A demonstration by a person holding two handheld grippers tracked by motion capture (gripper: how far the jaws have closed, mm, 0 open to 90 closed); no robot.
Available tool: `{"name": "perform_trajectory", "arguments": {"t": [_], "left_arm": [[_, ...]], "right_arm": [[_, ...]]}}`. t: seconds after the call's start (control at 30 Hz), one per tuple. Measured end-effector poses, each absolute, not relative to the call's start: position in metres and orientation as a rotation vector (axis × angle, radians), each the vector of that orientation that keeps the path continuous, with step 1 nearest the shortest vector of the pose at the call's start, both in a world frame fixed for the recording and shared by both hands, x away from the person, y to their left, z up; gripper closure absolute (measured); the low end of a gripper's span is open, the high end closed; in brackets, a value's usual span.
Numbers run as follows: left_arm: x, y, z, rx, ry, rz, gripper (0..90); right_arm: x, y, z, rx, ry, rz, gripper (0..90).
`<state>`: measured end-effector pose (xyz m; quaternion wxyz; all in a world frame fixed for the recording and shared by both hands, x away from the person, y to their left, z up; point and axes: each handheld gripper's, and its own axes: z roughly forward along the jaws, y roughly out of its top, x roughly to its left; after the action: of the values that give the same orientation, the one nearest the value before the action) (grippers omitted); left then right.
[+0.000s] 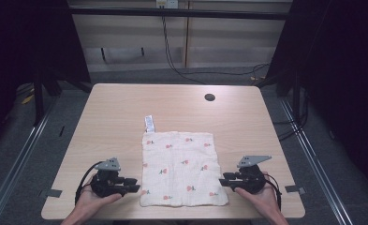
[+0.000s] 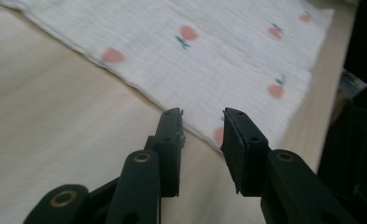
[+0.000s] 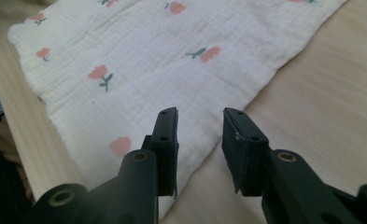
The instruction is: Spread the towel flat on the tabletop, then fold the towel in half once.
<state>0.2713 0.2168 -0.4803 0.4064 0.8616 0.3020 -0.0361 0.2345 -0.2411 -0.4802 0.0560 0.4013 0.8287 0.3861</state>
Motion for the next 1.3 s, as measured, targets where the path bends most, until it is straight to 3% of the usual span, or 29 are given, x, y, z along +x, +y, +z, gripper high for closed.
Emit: {"name": "perform_trajectory", "arguments": {"t": [0.3, 0.43, 0.67, 0.77, 0.9, 1.13, 1.3], "left_arm": [[0.308, 0.216, -0.473, 2.108, 0.841, -0.032, 63.5], [0.323, 0.215, -0.470, 2.097, 0.817, -0.016, 74.5], [0.347, 0.197, -0.486, 2.100, 0.906, 0.003, 72.2], [0.362, 0.193, -0.490, 2.100, 0.919, -0.033, 69.7], [0.368, 0.185, -0.493, 2.148, 0.884, -0.012, 74.0], [0.386, 0.182, -0.492, 2.063, 0.933, -0.030, 70.9], [0.389, 0.185, -0.490, 2.072, 0.942, 0.047, 67.7]], "right_arm": [[0.264, -0.248, -0.468, 1.231, 2.445, 1.212, 59.3], [0.280, -0.248, -0.466, 1.254, 2.432, 1.193, 61.1], [0.298, -0.245, -0.466, 1.266, 2.421, 1.191, 60.9], [0.321, -0.242, -0.468, 1.293, 2.387, 1.183, 58.8], [0.341, -0.236, -0.473, 1.295, 2.379, 1.189, 59.5], [0.390, -0.231, -0.483, 1.377, 2.359, 1.159, 62.8], [0.405, -0.230, -0.492, 1.418, 2.332, 1.129, 62.8]]}}
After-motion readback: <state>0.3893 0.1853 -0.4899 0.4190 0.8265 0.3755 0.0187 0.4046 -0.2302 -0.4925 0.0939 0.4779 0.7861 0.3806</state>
